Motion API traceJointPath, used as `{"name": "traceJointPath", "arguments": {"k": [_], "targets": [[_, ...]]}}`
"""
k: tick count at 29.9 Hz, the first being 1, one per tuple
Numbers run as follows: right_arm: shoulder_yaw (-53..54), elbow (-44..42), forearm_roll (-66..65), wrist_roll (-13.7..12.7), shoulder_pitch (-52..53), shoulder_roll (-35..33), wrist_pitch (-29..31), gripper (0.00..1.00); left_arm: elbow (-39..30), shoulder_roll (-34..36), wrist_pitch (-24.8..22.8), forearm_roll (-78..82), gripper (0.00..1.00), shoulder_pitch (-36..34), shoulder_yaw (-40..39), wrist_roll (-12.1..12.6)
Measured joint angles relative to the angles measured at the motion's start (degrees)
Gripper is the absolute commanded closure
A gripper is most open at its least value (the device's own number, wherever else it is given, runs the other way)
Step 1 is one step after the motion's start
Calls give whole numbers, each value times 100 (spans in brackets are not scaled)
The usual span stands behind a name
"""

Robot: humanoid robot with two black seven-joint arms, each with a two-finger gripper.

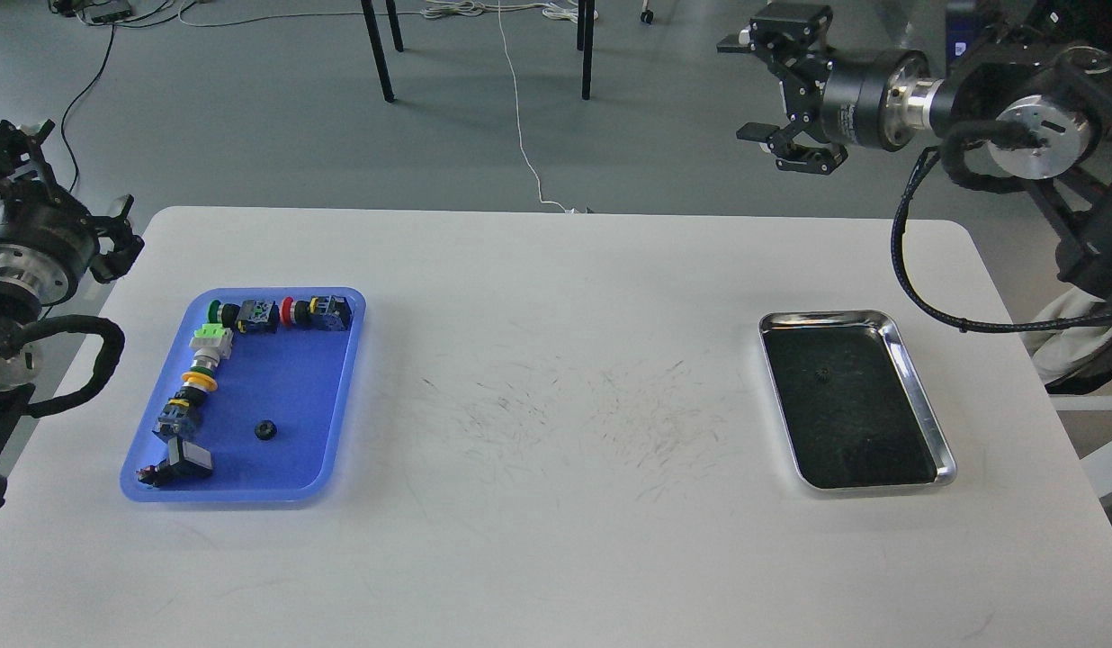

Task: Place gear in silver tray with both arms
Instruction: 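Raise the right arm away from the silver tray, then reach the left gripper into the blue tray and grasp another black gear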

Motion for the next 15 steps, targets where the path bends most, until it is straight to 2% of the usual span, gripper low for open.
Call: {"name": "traceJointPath", "arguments": {"k": [4,8,15], "targets": [[920,-285,1323,102,-689,0,-1,3,-170,263,-117,69,2,-30,26,45],[1381,-354,2324,171,-1416,17,-1,3,-493,643,-146,281,2,7,182,62],[1604,-358,2674,345,-2464,188,-1,3,-1280,1776,-345,1506,2,65,1538,64]]}}
